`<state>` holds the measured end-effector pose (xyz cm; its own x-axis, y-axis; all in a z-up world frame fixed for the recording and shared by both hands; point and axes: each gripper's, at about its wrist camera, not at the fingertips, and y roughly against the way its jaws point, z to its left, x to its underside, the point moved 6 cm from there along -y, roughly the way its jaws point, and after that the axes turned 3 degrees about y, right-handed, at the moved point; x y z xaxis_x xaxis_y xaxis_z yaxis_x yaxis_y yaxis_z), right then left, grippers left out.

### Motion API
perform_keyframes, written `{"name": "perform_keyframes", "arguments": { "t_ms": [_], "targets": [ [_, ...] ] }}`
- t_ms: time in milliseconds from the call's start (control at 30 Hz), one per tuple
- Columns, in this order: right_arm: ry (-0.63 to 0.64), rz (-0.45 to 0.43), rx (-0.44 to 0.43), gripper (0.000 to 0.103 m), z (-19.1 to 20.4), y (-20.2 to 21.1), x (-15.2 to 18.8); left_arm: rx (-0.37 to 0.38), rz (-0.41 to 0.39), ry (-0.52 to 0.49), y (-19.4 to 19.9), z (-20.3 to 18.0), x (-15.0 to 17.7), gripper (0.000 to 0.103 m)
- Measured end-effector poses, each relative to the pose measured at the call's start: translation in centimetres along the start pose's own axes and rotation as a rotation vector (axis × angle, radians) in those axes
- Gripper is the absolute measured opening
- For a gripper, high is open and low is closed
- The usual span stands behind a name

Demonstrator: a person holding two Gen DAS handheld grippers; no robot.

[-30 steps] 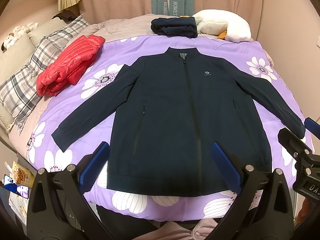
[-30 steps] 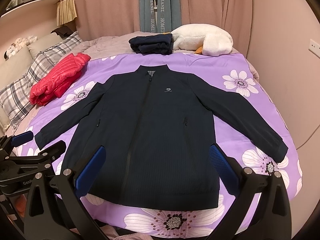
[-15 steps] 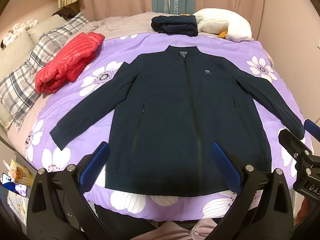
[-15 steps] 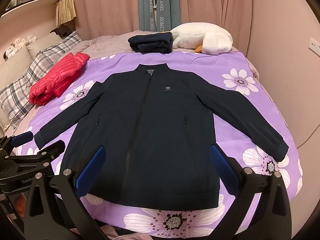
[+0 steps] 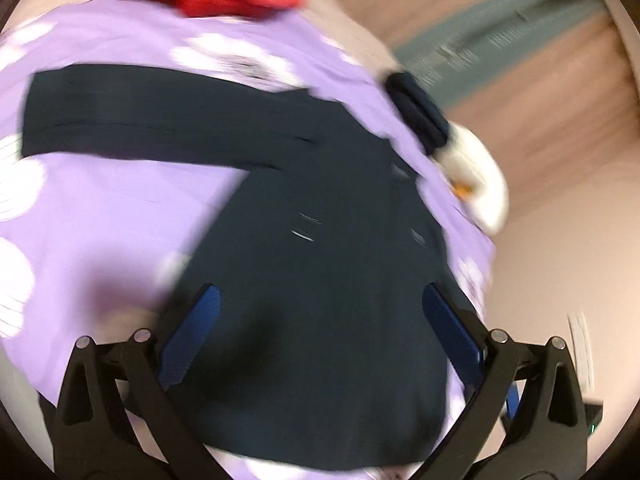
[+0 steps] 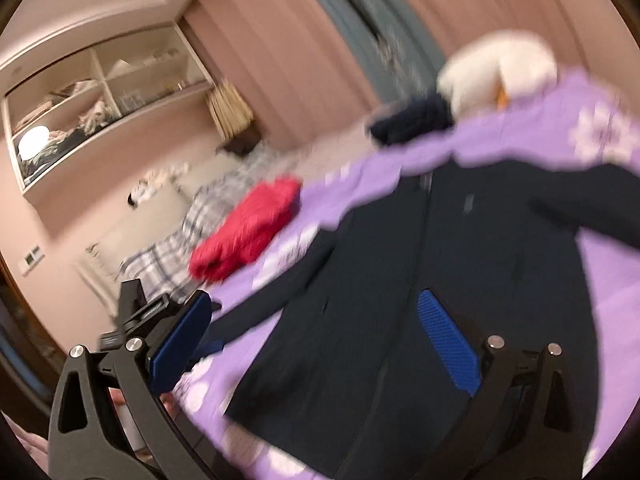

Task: Fold large clothes
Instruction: 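Grasp the navy jacket's sleeve cuff with the left gripper and lift it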

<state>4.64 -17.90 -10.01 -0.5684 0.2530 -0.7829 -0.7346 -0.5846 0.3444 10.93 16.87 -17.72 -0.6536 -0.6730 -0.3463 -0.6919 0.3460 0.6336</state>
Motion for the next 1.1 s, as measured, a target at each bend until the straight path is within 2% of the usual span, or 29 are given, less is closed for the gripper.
{"name": "perform_keyframes", "arguments": {
  "t_ms": [67,200,300,433,500,633,767,867,900,933,967,1000,1033,1100],
  "targets": [
    [-0.042,0.052,-0.054,0.102,-0.3,-1.5,0.8,-0.028,-0.024,0.098,-0.4,3.3,-1.5,0.101],
    [-0.013,0.069,-0.057,0.102,0.5,-2.6,0.4,-0.082,-0.111,0.258,-0.4,9.5,-4.6,0.101],
    [0.028,0.085,-0.057,0.102,1.4,-3.6,0.3,-0.064,-0.144,0.361,-0.7,12.5,-6.1,0.101],
    [0.063,0.108,-0.044,0.102,1.5,-4.7,0.5,-0.041,-0.202,0.456,-1.2,14.8,-7.9,0.101],
    [0.077,0.118,-0.037,0.102,1.3,-5.2,0.7,-0.035,-0.229,0.473,-1.4,15.5,-8.7,0.101],
    [0.087,0.131,-0.020,0.102,0.8,-6.2,0.4,-0.052,-0.280,0.500,-1.8,16.5,-10.9,0.101],
    [0.070,0.144,-0.017,0.102,0.2,-7.1,0.3,-0.075,-0.338,0.569,-1.8,17.8,-13.2,0.101],
    [0.074,0.158,-0.010,0.102,-0.2,-7.7,0.3,-0.129,-0.367,0.599,-1.9,18.3,-14.5,0.098],
    [0.075,0.161,-0.008,0.102,-0.4,-7.9,0.3,-0.161,-0.373,0.605,-1.9,18.4,-14.9,0.090],
    [0.074,0.163,-0.007,0.102,-0.5,-8.1,0.2,-0.197,-0.374,0.607,-1.8,18.6,-15.3,0.072],
    [0.070,0.166,-0.007,0.102,-0.7,-8.3,0.2,-0.215,-0.368,0.605,-1.7,18.9,-15.3,0.061],
    [0.066,0.166,-0.008,0.102,-0.8,-8.3,0.1,-0.218,-0.356,0.601,-1.9,19.0,-15.5,0.037],
    [0.060,0.166,-0.008,0.102,-1.1,-8.5,0.1,-0.215,-0.338,0.596,-2.3,19.1,-15.9,0.032],
    [0.053,0.168,-0.003,0.102,-1.6,-8.6,0.1,-0.261,-0.323,0.538,-2.3,18.4,-16.9,0.026]
  ]
}}
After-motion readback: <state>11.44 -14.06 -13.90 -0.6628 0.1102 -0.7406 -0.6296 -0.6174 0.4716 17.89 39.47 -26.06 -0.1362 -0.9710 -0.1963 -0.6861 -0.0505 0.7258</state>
